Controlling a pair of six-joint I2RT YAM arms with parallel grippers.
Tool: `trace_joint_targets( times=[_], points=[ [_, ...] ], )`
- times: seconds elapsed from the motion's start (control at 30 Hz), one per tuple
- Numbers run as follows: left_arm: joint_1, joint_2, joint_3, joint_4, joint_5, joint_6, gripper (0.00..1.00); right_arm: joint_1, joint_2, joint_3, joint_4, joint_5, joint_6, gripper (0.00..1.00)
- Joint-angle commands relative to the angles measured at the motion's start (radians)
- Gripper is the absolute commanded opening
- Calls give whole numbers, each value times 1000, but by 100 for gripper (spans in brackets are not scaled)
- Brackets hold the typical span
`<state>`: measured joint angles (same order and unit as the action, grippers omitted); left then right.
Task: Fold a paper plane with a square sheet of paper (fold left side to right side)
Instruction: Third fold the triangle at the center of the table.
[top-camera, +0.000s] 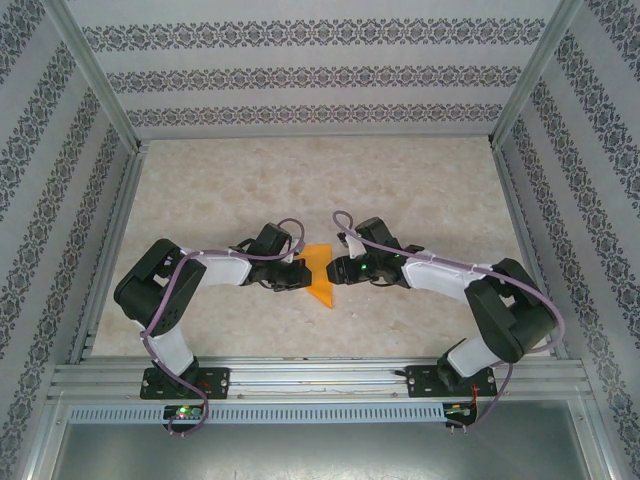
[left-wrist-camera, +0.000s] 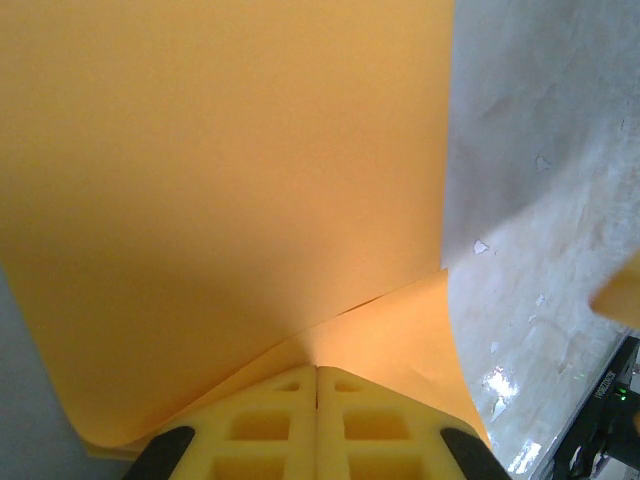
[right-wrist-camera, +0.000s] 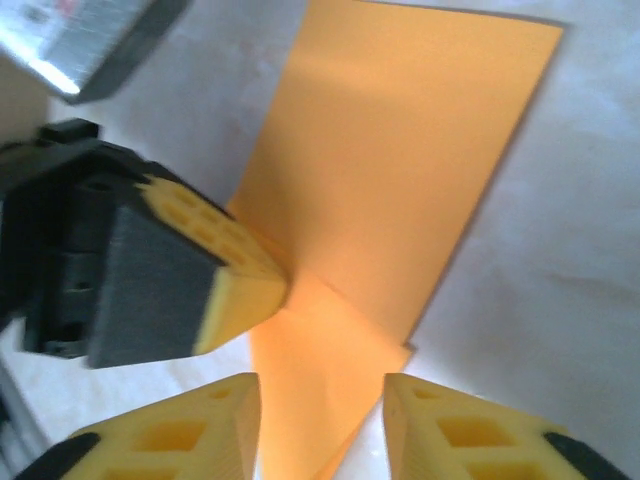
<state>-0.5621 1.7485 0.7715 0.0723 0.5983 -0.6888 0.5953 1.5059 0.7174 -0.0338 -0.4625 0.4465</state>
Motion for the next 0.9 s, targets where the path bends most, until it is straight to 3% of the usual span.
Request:
trace_joint_targets(
  times=[0.0,0.23,0.87],
  points=[
    [-9,6,-26,-34,-42,14,6,4,-43,-52,-13,-117,68,28],
    [-9,11,-21,-29,-41,12,7,44,-23,-102,55,-228,140,8],
    [-9,19,-4,-48,-37,20,7,74,83,-99,81,-201,150,5]
  ],
)
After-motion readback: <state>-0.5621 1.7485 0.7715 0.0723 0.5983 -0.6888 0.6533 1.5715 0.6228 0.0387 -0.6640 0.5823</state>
